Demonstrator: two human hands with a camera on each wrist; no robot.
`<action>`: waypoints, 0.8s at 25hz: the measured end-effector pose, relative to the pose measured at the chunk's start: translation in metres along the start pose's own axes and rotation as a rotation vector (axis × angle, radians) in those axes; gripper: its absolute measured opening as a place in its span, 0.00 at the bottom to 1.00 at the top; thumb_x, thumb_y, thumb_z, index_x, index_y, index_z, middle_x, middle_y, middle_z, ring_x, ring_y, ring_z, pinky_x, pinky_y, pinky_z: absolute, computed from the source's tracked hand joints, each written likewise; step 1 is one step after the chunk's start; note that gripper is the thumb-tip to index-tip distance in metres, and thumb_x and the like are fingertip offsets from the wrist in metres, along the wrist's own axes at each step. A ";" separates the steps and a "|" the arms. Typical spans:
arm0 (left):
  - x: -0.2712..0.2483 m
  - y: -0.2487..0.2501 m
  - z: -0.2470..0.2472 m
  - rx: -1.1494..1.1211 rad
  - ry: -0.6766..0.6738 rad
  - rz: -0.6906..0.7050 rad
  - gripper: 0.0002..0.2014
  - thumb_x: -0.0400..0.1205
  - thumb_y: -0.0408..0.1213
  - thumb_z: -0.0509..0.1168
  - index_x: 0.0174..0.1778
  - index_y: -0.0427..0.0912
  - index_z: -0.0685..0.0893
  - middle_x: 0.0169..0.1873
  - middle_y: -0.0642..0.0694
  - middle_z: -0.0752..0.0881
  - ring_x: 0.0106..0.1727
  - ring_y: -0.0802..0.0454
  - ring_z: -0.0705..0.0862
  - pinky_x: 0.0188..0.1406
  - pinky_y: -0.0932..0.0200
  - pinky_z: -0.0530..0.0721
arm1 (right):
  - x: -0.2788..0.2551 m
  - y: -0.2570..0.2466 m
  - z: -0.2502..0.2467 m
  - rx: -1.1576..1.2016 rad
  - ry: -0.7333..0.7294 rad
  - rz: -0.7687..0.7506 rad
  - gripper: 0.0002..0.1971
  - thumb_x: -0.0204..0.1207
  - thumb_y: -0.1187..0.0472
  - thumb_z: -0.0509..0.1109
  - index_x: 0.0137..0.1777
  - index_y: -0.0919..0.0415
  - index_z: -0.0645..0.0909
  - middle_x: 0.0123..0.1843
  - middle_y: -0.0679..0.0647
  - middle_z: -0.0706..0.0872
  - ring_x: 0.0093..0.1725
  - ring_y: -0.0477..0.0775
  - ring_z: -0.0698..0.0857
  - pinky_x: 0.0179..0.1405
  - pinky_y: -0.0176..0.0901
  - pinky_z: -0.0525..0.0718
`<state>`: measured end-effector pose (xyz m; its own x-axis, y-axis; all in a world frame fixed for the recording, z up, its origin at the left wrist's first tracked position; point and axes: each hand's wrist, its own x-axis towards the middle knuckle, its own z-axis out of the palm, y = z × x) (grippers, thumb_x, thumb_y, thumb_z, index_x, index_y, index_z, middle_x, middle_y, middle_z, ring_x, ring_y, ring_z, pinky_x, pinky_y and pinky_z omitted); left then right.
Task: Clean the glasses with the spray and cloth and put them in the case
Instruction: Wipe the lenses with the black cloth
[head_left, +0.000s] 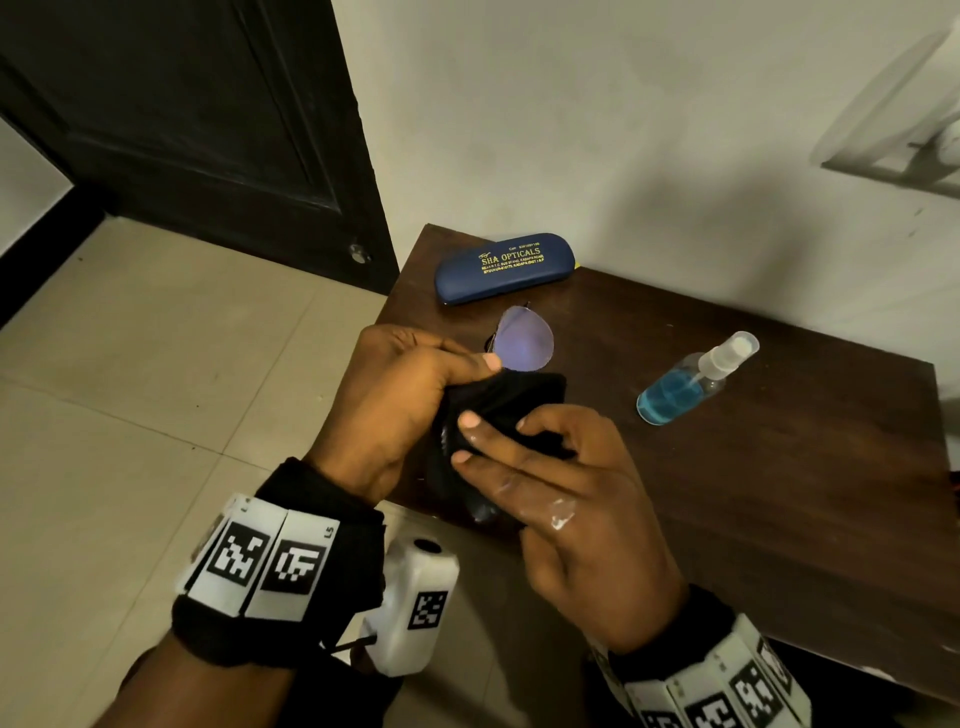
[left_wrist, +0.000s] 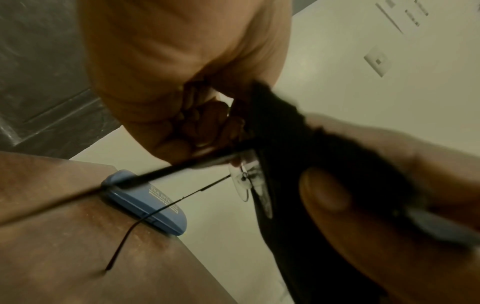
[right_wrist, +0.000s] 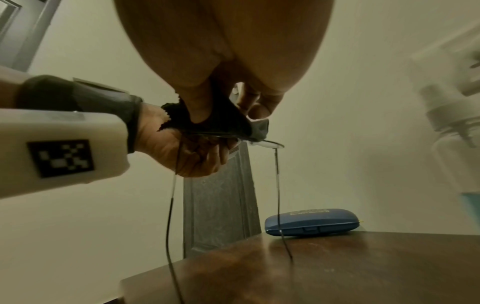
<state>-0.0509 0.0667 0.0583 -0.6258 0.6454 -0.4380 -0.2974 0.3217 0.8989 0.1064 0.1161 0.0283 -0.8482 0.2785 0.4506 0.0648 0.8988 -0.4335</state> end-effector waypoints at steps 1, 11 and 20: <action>-0.001 -0.001 0.000 -0.028 0.009 -0.001 0.11 0.73 0.28 0.72 0.33 0.21 0.82 0.25 0.35 0.80 0.24 0.46 0.77 0.20 0.64 0.75 | 0.000 -0.003 0.001 0.021 -0.017 -0.027 0.23 0.71 0.66 0.59 0.62 0.56 0.87 0.69 0.47 0.83 0.58 0.58 0.78 0.48 0.55 0.78; -0.002 0.001 -0.005 -0.032 -0.006 -0.027 0.09 0.71 0.30 0.73 0.29 0.31 0.82 0.26 0.35 0.77 0.25 0.45 0.76 0.22 0.61 0.76 | 0.001 -0.010 -0.001 0.042 -0.014 -0.017 0.24 0.68 0.65 0.59 0.62 0.56 0.86 0.69 0.47 0.83 0.59 0.57 0.76 0.51 0.50 0.75; -0.002 0.002 -0.005 -0.054 -0.041 -0.047 0.09 0.65 0.32 0.74 0.26 0.35 0.81 0.24 0.39 0.78 0.24 0.48 0.78 0.20 0.61 0.79 | 0.002 -0.005 -0.002 0.026 0.016 0.019 0.25 0.66 0.65 0.59 0.62 0.56 0.86 0.69 0.47 0.83 0.58 0.56 0.76 0.48 0.53 0.75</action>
<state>-0.0540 0.0624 0.0612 -0.5802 0.6589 -0.4787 -0.3648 0.3153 0.8761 0.1057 0.1125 0.0325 -0.8385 0.3012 0.4541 0.0672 0.8842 -0.4623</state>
